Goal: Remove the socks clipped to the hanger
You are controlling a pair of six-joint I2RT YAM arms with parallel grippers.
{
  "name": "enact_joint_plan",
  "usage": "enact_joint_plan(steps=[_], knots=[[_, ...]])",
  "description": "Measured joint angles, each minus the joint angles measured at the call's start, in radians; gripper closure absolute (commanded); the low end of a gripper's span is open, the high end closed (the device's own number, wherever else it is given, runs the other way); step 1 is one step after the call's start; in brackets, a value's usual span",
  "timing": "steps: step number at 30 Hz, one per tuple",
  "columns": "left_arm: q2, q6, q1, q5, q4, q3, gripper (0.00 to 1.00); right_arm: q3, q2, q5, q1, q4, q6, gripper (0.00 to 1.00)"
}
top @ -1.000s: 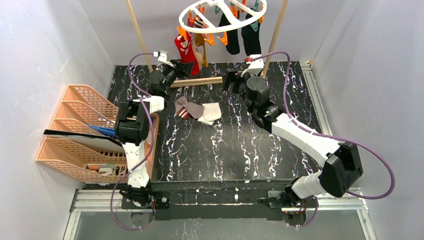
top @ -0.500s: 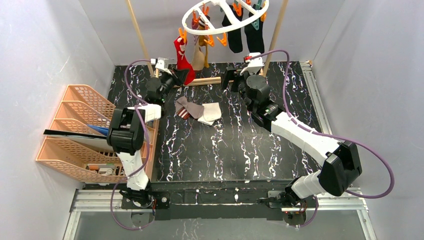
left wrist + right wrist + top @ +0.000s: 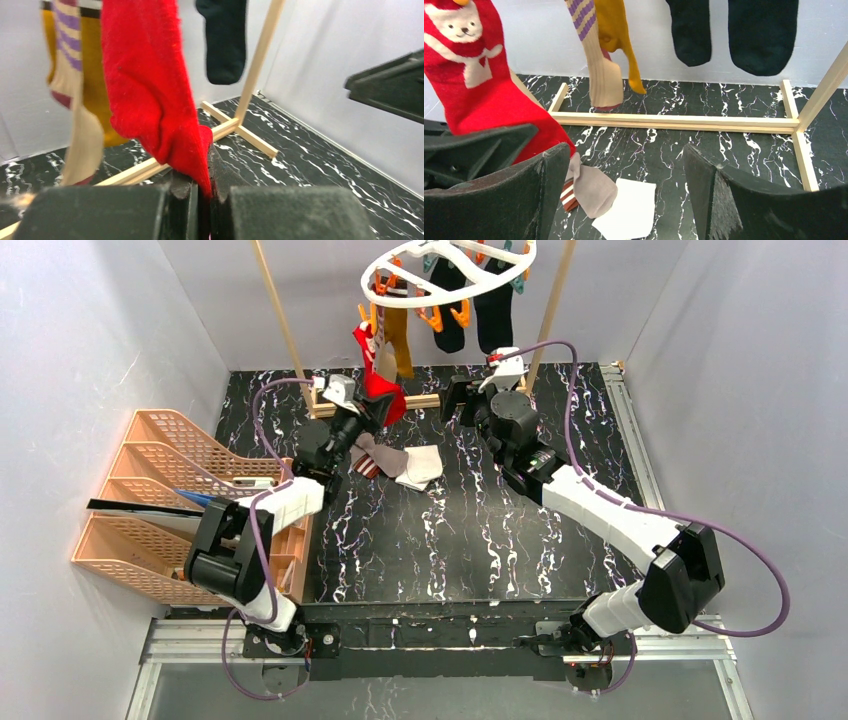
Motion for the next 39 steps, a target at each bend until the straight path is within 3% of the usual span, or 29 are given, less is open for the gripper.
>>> enact_joint_plan(steps=[8,18,24,39], knots=[[-0.097,0.138,-0.191,-0.072,-0.106,-0.037,1.00,-0.005,-0.058,0.058,0.047,0.008,-0.016,0.10],[-0.107,0.252,-0.333,-0.170,-0.182,-0.048,1.00,-0.009,-0.147,0.110,0.080,0.032,-0.050,0.09],[-0.061,0.294,-0.369,-0.218,-0.193,-0.048,1.00,0.019,-0.130,0.104,0.091,0.015,-0.069,0.09],[-0.044,0.325,-0.376,-0.255,-0.204,-0.045,1.00,0.330,0.121,-0.066,0.092,-0.060,-0.114,0.11]])
